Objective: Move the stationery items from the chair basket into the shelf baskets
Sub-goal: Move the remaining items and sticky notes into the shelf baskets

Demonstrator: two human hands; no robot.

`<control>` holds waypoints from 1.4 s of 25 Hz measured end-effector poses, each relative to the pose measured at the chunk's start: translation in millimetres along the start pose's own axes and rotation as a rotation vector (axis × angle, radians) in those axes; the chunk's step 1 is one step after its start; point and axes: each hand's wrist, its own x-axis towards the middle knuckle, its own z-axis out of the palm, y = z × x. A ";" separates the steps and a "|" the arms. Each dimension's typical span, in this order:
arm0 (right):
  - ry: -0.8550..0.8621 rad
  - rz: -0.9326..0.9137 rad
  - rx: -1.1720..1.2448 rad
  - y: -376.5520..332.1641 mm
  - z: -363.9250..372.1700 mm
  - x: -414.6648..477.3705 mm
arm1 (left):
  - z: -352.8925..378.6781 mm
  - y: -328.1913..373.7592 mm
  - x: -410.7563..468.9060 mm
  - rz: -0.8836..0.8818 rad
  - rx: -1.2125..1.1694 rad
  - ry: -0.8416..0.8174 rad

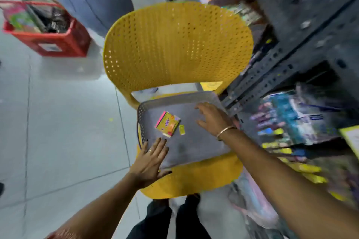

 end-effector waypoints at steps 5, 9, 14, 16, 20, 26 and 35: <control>-0.164 0.018 -0.048 7.7 89.6 54.8 | 52.3 -3.9 13.3 -0.053 -0.034 -0.018; -0.097 0.384 0.153 -11.1 137.6 83.6 | 65.1 -3.1 17.8 -0.092 -0.031 0.033; 0.051 0.616 0.328 -43.6 171.9 114.1 | 65.7 -2.1 20.1 -0.083 -0.013 0.109; 0.090 0.614 0.246 -52.2 177.7 118.5 | 67.2 -2.5 19.9 -0.081 -0.006 0.130; 0.125 0.548 0.138 -54.5 181.1 118.3 | 67.0 -2.6 19.8 -0.081 -0.009 0.131; 0.106 0.333 0.034 -39.5 180.7 111.6 | 66.9 -2.1 17.6 -0.087 -0.024 0.103; 0.164 0.406 0.052 -29.2 179.2 104.4 | 69.1 -3.4 16.8 -0.074 -0.006 0.124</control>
